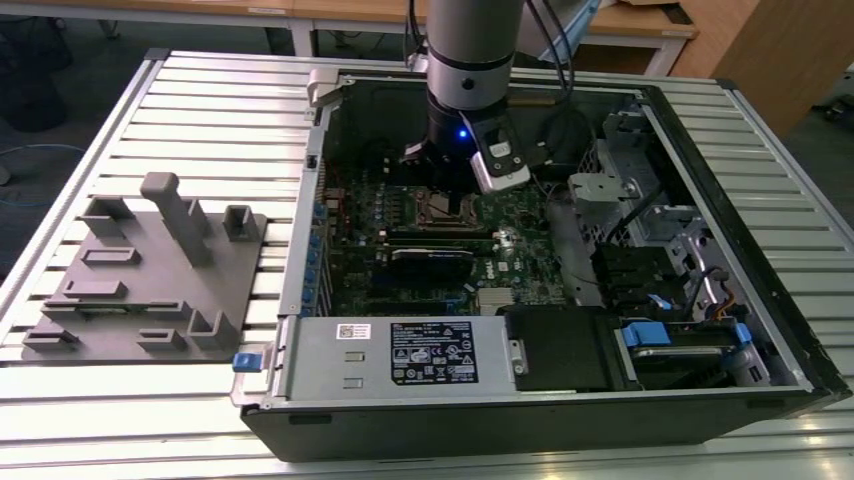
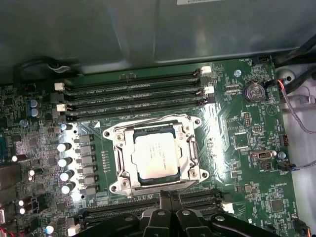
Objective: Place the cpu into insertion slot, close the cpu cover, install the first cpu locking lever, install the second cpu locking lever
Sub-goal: 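Install the second cpu locking lever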
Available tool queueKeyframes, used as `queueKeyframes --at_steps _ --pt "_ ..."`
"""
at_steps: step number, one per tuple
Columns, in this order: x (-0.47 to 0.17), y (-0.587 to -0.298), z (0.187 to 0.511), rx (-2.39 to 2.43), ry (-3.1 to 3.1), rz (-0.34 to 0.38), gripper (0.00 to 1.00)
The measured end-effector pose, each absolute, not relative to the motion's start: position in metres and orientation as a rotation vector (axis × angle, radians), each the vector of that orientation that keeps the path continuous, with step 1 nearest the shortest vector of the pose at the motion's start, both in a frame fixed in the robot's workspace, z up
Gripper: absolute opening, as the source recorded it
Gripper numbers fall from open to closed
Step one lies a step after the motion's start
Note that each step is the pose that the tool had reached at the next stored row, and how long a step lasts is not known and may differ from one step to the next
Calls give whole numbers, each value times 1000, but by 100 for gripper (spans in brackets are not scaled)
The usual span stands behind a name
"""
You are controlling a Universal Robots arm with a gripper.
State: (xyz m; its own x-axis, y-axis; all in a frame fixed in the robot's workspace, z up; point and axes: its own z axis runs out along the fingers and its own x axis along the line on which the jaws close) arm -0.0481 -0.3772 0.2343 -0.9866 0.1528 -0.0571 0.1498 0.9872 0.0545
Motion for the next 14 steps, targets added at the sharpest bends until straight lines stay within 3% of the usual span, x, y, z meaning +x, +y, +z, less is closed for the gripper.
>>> queueKeyframes --at_steps 14 --pt "-51 -379 234 234 3068 77 11"
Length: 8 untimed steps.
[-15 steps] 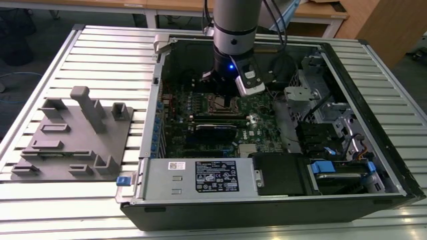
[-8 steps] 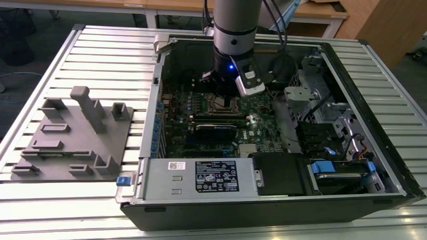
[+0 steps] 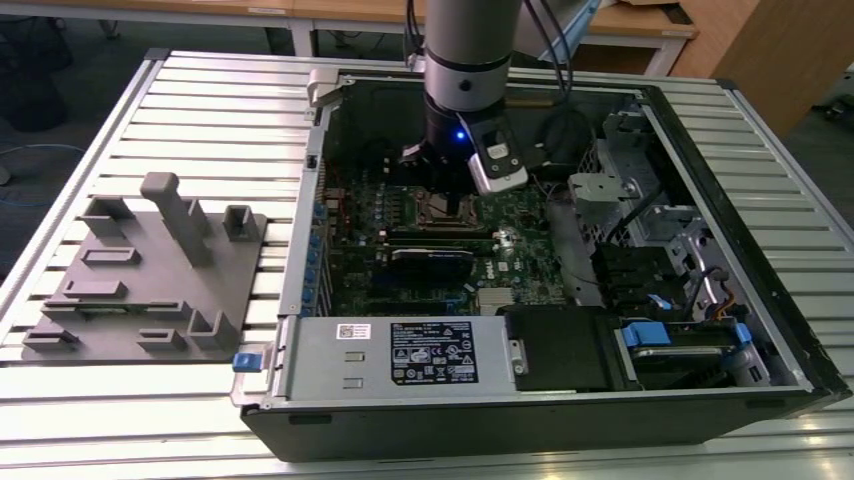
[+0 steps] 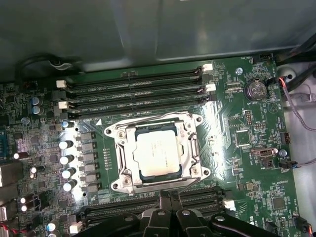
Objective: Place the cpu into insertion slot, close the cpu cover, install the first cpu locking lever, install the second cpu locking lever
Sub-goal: 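Install the second cpu locking lever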
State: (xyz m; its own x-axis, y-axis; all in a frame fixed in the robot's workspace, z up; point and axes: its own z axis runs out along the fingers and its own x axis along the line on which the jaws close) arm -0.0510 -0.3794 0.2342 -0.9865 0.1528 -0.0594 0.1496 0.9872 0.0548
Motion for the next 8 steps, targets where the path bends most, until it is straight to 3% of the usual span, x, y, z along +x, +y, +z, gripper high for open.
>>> queueKeyframes --at_steps 8 --pt "-52 -380 234 234 3068 77 11"
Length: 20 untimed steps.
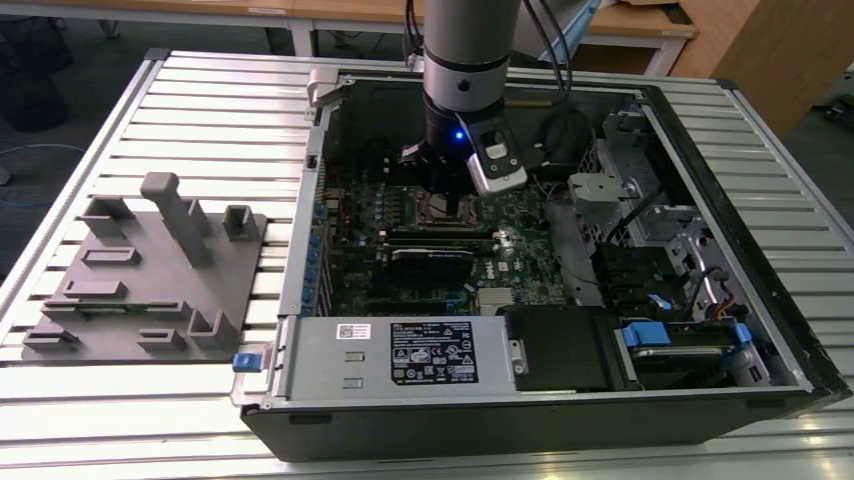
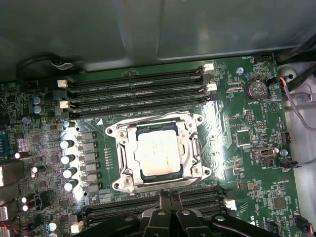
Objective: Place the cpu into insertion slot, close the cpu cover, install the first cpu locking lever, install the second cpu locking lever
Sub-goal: 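Install the second cpu locking lever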
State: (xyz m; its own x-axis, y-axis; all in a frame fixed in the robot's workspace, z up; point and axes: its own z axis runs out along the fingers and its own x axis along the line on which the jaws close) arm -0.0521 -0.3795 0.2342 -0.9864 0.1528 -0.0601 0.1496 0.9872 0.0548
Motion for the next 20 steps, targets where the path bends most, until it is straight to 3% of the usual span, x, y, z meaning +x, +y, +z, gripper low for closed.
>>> queueKeyframes --at_steps 20 --pt "-58 -380 231 235 3084 76 11"
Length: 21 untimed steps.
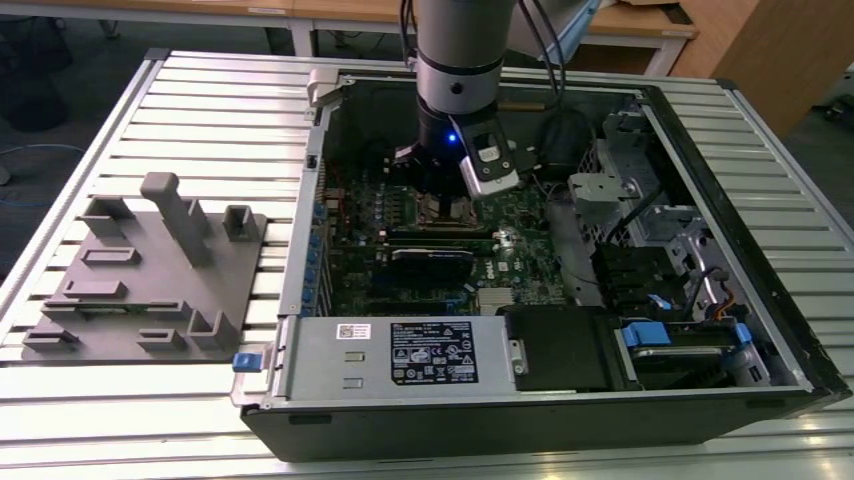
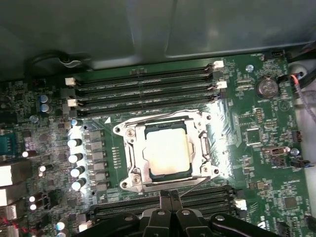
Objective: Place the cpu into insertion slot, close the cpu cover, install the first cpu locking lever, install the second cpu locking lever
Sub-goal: 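Install the second cpu locking lever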
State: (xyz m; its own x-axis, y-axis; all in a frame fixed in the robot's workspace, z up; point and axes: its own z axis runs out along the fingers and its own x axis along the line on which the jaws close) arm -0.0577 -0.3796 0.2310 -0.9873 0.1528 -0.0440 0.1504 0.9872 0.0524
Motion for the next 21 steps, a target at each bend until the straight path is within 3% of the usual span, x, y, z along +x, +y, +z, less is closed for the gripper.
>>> queueKeyframes --at_steps 21 --pt "-66 -382 221 235 3084 76 11"
